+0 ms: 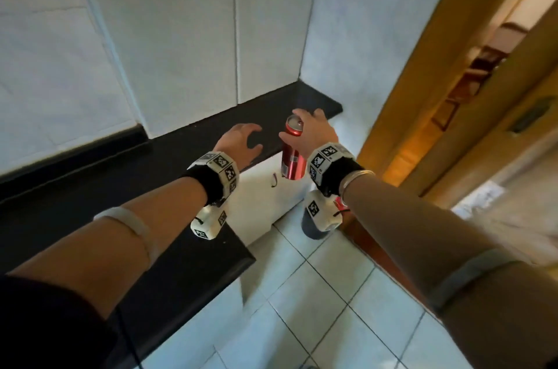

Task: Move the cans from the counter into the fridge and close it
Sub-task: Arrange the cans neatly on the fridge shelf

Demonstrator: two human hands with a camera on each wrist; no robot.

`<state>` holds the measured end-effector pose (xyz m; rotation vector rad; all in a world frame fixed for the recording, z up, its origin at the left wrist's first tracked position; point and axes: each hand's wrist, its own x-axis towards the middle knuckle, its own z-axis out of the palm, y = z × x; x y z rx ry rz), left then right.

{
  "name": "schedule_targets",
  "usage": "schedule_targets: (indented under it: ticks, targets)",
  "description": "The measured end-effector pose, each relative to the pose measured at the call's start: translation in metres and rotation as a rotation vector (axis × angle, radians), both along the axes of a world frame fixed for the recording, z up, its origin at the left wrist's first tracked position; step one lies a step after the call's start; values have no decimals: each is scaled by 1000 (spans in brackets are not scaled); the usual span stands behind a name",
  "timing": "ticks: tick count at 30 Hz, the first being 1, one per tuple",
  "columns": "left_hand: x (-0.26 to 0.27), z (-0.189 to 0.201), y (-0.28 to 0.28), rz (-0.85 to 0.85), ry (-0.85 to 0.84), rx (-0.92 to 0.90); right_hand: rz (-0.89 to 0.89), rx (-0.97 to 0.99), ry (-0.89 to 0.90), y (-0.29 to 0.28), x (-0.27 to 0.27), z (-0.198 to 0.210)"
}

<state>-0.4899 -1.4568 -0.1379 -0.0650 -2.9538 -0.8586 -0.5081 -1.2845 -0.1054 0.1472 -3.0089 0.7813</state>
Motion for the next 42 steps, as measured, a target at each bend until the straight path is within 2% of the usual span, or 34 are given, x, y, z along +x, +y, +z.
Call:
schedule_targets:
  ticks: [9, 13, 21, 33, 42]
  targets:
    - [-22, 6, 241, -424, 8, 3, -419, 32, 50, 241, 48, 6]
    - [-8, 6, 361, -579, -62, 15, -600, 46, 35, 351, 84, 4]
    - [44, 0, 577, -949, -32, 67, -954, 58, 20, 535, 186, 0]
    - [131, 1, 846, -1502, -19, 31, -1487, 82, 5, 722, 321, 0]
    - [203, 38, 1003, -1890, 45, 113, -1852, 159, 3, 806, 399, 32]
